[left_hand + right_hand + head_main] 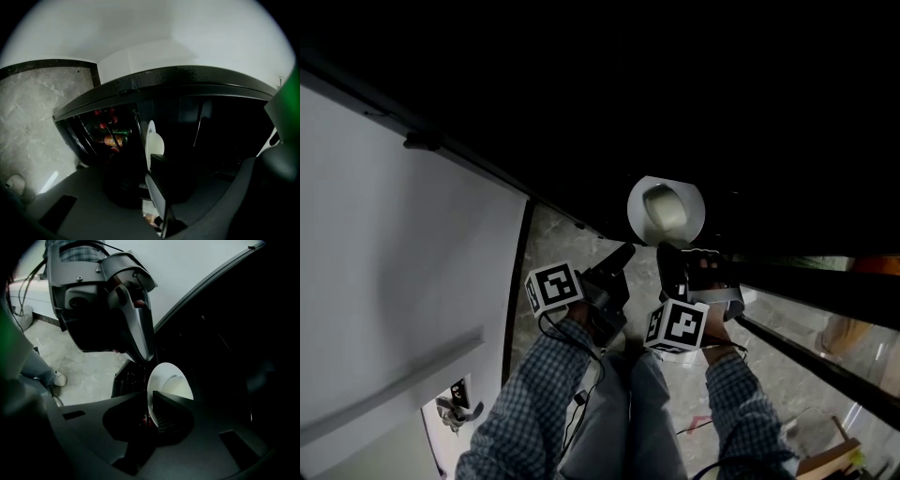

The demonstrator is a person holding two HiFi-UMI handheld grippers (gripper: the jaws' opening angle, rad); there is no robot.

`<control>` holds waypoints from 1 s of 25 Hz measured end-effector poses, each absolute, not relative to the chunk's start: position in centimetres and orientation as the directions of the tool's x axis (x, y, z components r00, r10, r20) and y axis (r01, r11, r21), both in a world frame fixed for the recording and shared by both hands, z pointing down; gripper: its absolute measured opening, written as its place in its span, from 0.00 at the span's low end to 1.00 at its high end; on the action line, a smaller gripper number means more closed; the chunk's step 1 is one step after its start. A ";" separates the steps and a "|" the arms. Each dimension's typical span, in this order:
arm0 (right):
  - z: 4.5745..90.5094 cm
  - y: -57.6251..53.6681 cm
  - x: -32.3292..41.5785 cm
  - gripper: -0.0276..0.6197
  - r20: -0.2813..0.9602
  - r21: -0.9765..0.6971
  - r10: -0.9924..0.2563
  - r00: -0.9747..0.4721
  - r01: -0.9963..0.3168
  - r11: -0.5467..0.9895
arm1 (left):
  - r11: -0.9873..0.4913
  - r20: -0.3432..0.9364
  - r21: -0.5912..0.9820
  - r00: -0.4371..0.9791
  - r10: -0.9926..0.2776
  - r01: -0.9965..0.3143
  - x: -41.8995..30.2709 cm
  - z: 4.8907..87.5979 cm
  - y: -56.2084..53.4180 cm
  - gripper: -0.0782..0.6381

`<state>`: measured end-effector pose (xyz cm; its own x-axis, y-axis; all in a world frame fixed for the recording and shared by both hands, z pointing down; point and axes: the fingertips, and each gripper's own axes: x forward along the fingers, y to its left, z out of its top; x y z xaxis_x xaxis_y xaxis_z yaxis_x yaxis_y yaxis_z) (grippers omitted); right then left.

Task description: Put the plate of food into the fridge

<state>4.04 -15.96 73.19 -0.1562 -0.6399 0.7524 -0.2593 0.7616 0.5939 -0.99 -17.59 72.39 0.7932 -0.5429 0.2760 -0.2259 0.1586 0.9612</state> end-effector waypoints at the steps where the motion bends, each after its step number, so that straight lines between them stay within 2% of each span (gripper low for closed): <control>1: 73.2 -16.1 4.1 0.11 0.751 0.596 -0.643 -0.154 -0.263 0.759 | 0.160 0.278 0.960 0.792 -0.544 -0.228 -1.3 72.4 -17.3 0.15; 17: 74.2 -18.4 4.5 0.11 0.724 0.628 -0.681 -0.108 -0.305 0.716 | 0.164 0.299 0.954 0.794 -0.529 -0.250 -3.1 72.5 -13.0 0.15; 22: 74.0 -17.9 4.1 0.12 0.732 0.587 -0.668 -0.133 -0.374 0.718 | 0.137 0.313 0.949 0.804 -0.506 -0.284 -3.2 72.2 -12.0 0.15; 25: 73.3 -17.3 3.4 0.20 0.741 0.556 -0.653 -0.156 -0.402 0.727 | 0.105 0.324 0.944 0.815 -0.480 -0.314 -3.4 71.8 -11.6 0.15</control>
<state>3.35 -17.33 73.28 -0.1559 -0.6529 0.7413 -0.4022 0.7274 0.5561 -3.40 -11.57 71.80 0.8153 -0.4797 0.3242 -0.3136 0.1048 0.9438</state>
